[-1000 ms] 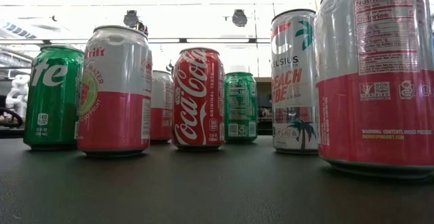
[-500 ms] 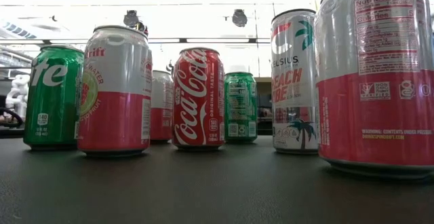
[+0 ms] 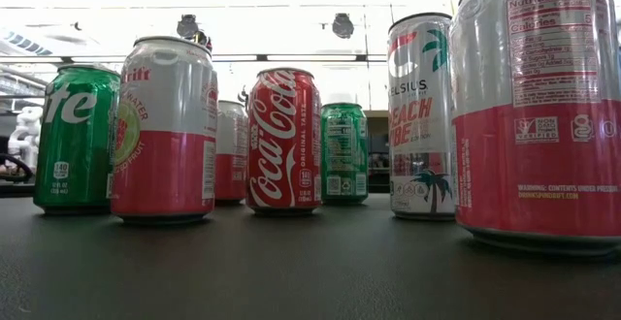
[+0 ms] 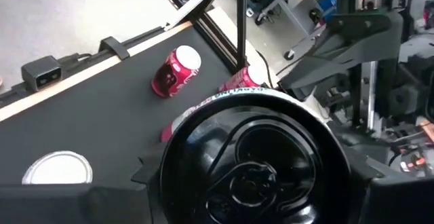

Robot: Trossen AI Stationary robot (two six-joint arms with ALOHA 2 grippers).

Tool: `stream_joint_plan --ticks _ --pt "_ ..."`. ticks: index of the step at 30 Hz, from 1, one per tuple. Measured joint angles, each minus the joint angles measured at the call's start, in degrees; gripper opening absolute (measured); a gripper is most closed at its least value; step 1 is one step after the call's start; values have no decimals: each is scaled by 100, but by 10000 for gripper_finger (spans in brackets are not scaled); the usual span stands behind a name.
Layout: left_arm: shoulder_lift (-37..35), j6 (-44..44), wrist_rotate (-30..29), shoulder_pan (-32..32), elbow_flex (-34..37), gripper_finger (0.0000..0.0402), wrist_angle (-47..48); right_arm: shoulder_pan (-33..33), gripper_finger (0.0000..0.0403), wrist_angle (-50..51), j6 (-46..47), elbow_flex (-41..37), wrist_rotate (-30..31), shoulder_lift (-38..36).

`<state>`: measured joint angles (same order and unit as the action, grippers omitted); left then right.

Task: Place canned beverage on shelf
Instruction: Put the bottom right white pink soda can on the shelf

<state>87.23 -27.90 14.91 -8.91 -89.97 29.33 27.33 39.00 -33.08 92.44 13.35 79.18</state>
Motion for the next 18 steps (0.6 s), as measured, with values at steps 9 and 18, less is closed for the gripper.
stream_joint_plan --ticks 9,18 --pt "392 177 699 0 -2 323 -298 -125 240 -71 -265 -4 -237 4" --pt "529 596 923 -6 -2 296 -328 -227 240 -141 -265 -4 -336 4"
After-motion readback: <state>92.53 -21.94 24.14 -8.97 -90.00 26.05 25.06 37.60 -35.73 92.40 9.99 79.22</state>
